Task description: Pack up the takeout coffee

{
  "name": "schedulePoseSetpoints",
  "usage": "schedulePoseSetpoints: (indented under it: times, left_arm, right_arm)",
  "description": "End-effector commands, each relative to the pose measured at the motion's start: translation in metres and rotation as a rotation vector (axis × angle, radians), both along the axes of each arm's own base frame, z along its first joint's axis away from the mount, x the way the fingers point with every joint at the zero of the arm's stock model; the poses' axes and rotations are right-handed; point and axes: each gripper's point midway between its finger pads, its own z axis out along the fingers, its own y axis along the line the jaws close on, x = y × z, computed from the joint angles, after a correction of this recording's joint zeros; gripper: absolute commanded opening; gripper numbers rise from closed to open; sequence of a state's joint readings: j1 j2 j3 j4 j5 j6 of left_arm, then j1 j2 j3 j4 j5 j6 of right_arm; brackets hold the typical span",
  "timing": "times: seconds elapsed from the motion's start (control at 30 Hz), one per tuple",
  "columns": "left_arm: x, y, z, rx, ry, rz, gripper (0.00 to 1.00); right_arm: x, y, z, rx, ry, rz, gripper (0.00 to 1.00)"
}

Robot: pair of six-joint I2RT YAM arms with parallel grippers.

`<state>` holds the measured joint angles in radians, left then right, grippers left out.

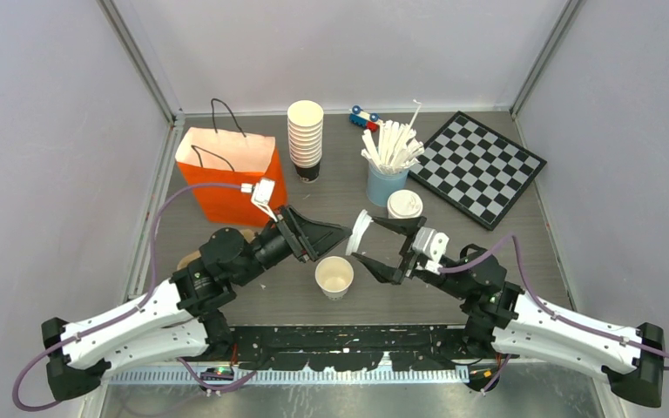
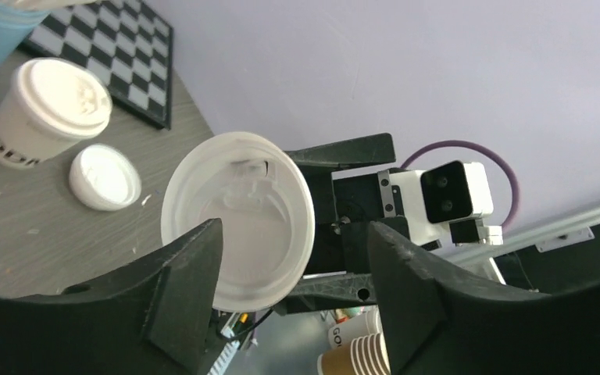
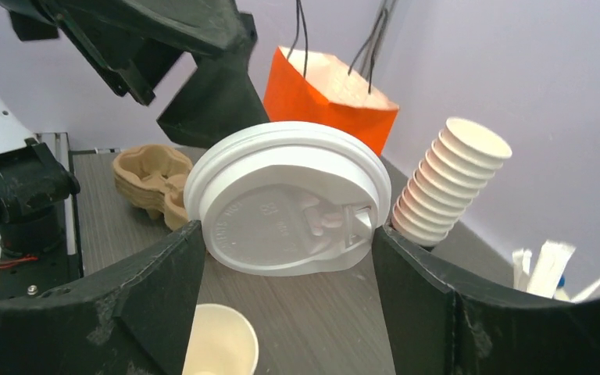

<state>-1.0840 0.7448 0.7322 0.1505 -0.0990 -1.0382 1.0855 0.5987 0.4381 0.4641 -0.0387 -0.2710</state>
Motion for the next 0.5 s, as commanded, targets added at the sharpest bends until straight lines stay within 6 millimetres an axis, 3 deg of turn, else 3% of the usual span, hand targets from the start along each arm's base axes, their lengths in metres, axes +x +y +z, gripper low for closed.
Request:
schedulePoseSetpoints:
  times: [0.0, 0.1, 0.17, 0.2, 0.33, 0.47]
  left_arm:
    - [0.016, 0.024, -0.002, 0.162, -0.079, 0.129, 0.77]
    - [0.025, 0.042, -0.019, 0.372, -0.138, 0.195, 0.93]
    - [0.031, 0.055, -0.029, 0.502, -0.159, 0.235, 0.99]
    - [0.033, 0.062, -0.033, 0.554, -0.173, 0.250, 1.00]
    - [0.035, 0.089, -0.049, 0.712, -0.181, 0.291, 1.00]
    - [0.029, 0.110, -0.065, 0.746, -0.167, 0.303, 1.00]
  right_arm:
    - [0.013, -0.013, -0.010, 0.036, 0.199, -0.093, 0.76]
    - [0.023, -0.023, -0.023, 0.013, 0.381, -0.183, 0.75]
    - [0.026, -0.028, -0.035, -0.030, 0.500, -0.239, 0.75]
    - [0.026, -0.030, -0.046, -0.077, 0.560, -0.267, 0.75]
    - [0.024, -0.034, -0.049, -0.136, 0.762, -0.342, 0.73]
    - [0.018, -0.031, -0.059, -0.232, 0.953, -0.411, 0.73]
